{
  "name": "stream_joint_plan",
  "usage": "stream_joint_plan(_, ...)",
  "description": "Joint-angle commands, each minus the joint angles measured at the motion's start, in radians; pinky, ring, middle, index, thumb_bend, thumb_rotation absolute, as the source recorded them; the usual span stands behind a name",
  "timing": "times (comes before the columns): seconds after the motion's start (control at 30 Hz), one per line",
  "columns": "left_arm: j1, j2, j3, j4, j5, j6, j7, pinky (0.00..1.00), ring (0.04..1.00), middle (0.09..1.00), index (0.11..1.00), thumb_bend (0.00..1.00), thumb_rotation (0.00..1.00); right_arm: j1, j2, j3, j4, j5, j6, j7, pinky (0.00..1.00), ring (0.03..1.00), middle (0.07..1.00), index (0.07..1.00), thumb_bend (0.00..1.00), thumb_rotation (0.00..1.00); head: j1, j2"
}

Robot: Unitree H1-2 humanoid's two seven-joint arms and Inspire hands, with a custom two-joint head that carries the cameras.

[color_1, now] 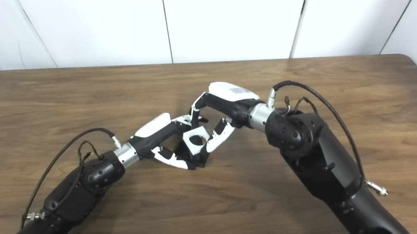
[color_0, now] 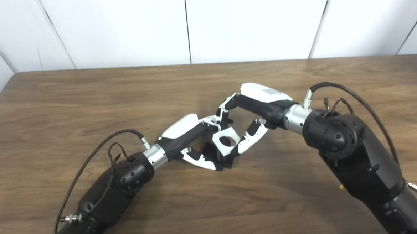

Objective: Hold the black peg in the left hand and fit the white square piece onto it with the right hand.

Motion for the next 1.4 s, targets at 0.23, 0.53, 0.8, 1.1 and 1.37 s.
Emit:
stream_joint_plan(0.23, 0.055, 0.007, -0.056, 0.054, 0.106, 0.106, -0.068, 0.87, 0.939, 0.909, 0.490, 0.52, 0.08, -0.039, 0.015, -0.015, 0.010, -0.006, -0.043, -0.031, 0.92, 0.897, 0.789, 0.481, 0.52, 0.14, 0.011, 0.003)
stream_joint_plan(0.53, 0.066, 0.008, -0.059, 0.032, 0.104, 0.113, -0.073, 0.88, 0.937, 0.905, 0.490, 0.52, 0.08, -0.029, 0.029, -0.011, 0.023, -0.012, -0.034, -0.031, 0.95, 0.900, 0.793, 0.481, 0.52, 0.14, 0.016, 0.008)
stream_joint_plan(0.8, 0.073, 0.011, -0.063, 0.003, 0.097, 0.139, -0.083, 0.90, 0.944, 0.908, 0.490, 0.52, 0.08, -0.018, 0.033, -0.009, 0.053, -0.021, -0.062, -0.050, 0.92, 0.892, 0.791, 0.482, 0.52, 0.14, 0.017, 0.011)
stream_joint_plan(1.1, 0.085, 0.022, -0.067, -0.032, 0.099, 0.157, -0.085, 0.88, 0.937, 0.906, 0.490, 0.52, 0.08, -0.002, 0.030, -0.011, 0.072, -0.038, -0.116, -0.076, 0.89, 0.878, 0.780, 0.481, 0.52, 0.14, 0.018, 0.021)
stream_joint_plan(1.37, 0.089, 0.030, -0.063, -0.034, 0.092, 0.150, -0.084, 0.87, 0.937, 0.905, 0.490, 0.52, 0.07, 0.002, 0.025, -0.023, 0.076, -0.037, -0.125, -0.075, 0.89, 0.881, 0.779, 0.481, 0.52, 0.14, 0.014, 0.026)
